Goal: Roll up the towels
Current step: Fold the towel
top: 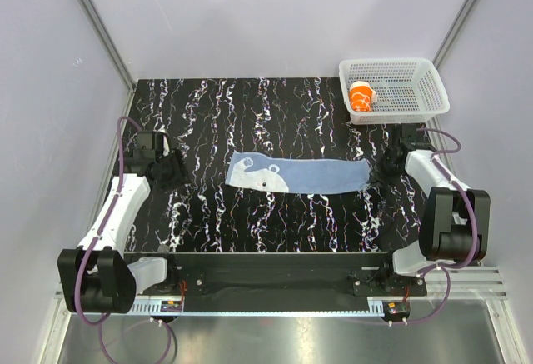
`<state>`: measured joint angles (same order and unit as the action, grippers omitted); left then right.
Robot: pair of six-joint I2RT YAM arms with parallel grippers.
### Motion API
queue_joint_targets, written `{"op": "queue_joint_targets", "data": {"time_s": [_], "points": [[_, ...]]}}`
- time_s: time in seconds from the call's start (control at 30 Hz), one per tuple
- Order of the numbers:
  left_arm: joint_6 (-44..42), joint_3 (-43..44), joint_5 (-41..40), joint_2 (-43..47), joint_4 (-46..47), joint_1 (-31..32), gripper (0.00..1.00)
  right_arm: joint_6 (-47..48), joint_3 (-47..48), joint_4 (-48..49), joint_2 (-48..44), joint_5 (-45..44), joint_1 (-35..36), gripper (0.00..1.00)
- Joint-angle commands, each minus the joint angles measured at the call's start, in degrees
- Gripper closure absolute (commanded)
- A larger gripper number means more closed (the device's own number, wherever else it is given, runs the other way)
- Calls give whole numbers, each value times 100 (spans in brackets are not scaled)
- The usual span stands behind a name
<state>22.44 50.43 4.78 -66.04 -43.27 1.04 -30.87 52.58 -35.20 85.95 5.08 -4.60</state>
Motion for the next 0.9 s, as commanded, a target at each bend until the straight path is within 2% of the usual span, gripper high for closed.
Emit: {"op": "queue_joint_targets", "data": {"time_s": [0.0, 0.1, 0.27, 0.3, 0.43, 0.87], "points": [[-99, -7, 137, 153, 222, 28, 45, 82, 340, -233, -280, -79, 12, 100], [-99, -16, 164, 170, 231, 28, 45, 64, 463, -259, -473, 10, 64, 100], [-99, -34, 261, 276, 266, 37, 45, 134, 1183, -619, -510, -288, 477, 100], [-99, -34, 278, 285, 257, 37, 45, 143, 1481, -776, -448, -462, 852, 100], [-82, -69, 313, 381, 275, 37, 45, 117, 2247, -1085, -132, -754, 1600, 100], [-29, -139, 349, 645, 327, 142, 45, 310, 4593, -1638, 1494, -1018, 3693, 100]]}}
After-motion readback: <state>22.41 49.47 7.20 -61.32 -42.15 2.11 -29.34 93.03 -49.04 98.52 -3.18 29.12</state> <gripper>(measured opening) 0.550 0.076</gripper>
